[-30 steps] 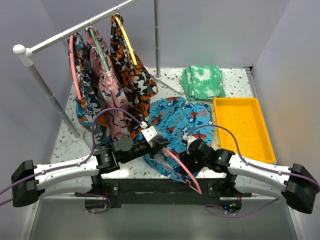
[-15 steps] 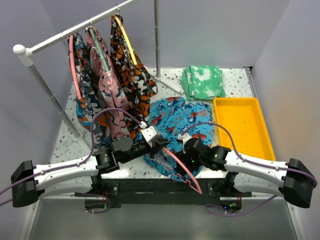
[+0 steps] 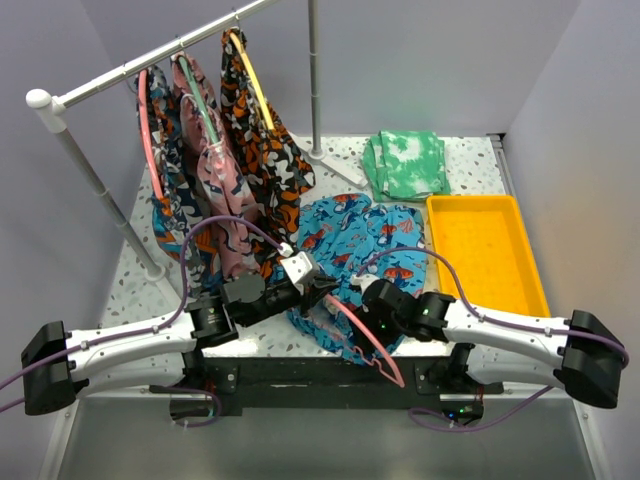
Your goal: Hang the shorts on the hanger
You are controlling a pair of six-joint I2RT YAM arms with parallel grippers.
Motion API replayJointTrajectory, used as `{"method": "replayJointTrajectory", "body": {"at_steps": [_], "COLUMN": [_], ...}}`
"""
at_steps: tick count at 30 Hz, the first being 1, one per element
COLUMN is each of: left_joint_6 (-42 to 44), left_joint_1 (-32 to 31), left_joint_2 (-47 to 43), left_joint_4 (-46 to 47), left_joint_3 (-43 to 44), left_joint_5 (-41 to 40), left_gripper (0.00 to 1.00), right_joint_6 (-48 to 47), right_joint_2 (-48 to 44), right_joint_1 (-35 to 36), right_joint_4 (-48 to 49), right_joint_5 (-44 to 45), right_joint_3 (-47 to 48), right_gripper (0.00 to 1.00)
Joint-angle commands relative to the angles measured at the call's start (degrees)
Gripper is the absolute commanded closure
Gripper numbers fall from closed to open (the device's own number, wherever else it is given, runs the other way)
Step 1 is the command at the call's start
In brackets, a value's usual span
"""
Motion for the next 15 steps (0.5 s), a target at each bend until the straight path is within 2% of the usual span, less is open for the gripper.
{"method": "replayJointTrajectory", "body": {"at_steps": [1,6,9,10,11,14,15], "left_joint_6": [1.2,1.3,1.3,1.3,1.3,1.3,1.4], "left_joint_1": [0.0,0.0,0.0,0.0,0.0,0.0,0.0], "left_joint_2": [-1.3,-1.4,-1.7,-1.8,-1.9,-2.1,-2.2], "left_joint_4": [5.2,5.3,5.4,5.4,5.4,5.4,5.4], "left_joint_3": [-0.3,-0.4,-0.6,-0.6,-0.6,-0.8,-0.7], "left_joint_5": [-0.2,-0.7,-1.1,-1.1,-1.2,-1.6,-1.9], "left_gripper": [1.0,1.0,1.0,1.0,1.0,1.0,1.0], "right_joint_6": [1.4,2.9,3.7,4.0,4.4,5.1,5.2], "right_joint_2": [0.9,2.7,3.4,3.4,3.2,2.3,1.4], "right_joint_1": [2.7,4.2,4.2,4.1,4.2,4.2,4.2], "right_joint_4": [-2.0,-3.6,-4.6,-4.8,-5.0,-6.2,-7.3], "right_joint_5": [3.2,5.9,7.8,8.3,9.1,10.3,11.5], "right_joint_3": [2.9,3.6,4.0,4.1,4.2,4.4,4.6], "right_gripper": [0.35,0.35,0.41,0.45,0.55,0.73,0.75]}}
